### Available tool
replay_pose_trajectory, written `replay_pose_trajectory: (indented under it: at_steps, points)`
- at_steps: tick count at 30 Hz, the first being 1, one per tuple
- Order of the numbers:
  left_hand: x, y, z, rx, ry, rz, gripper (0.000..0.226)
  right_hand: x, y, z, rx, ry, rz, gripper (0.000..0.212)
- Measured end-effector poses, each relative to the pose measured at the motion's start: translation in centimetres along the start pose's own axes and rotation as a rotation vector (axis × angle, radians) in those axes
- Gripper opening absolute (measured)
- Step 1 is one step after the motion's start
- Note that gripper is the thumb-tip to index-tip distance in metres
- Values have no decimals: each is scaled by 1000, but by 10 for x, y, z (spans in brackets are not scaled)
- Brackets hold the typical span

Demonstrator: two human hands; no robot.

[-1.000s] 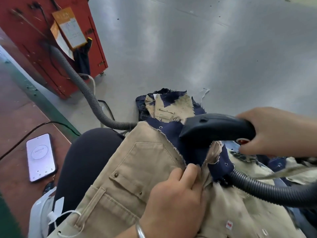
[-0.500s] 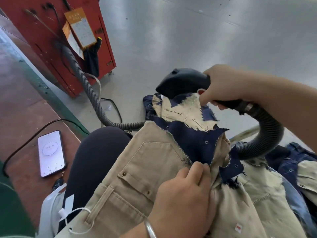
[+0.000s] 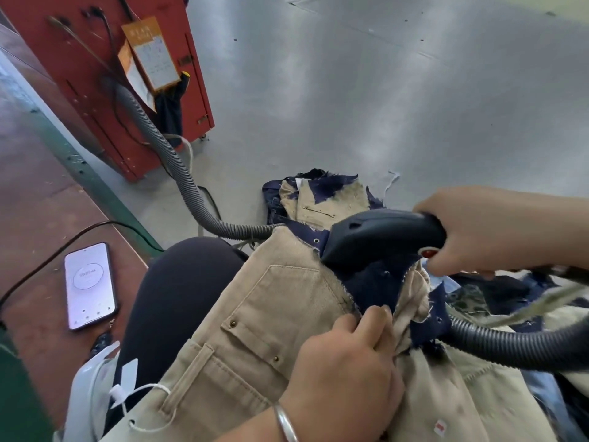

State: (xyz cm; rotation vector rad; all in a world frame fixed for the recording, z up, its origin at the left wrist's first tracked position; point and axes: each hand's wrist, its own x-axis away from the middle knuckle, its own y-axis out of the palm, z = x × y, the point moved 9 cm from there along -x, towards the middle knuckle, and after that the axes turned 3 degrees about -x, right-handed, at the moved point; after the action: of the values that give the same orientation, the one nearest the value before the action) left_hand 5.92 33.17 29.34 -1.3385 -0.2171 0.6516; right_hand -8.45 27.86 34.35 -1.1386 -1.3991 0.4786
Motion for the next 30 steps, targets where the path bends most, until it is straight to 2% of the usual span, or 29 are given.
replay_pose_trajectory:
  at_steps: [9, 15, 19, 21, 26, 30]
  points:
    - [-1, 3, -4, -9, -18, 4, 49, -59, -15, -45, -136, -41, 3, 15]
    - [1, 7, -2, 5, -41, -51, 50, -84, -35, -42, -199, 4, 158, 19]
    - [2, 8, -7, 27, -62, -91, 55, -61, -55, -25, -213, -36, 220, 19]
    - [2, 9, -8, 51, -73, -103, 55, -42, -54, -16, -163, -50, 197, 17]
    - [0, 8, -5, 73, -75, -71, 52, -17, -22, -3, -65, 3, 13, 15]
    - [0, 9, -5, 58, -57, -75, 52, -33, -10, -20, -50, -44, 8, 17]
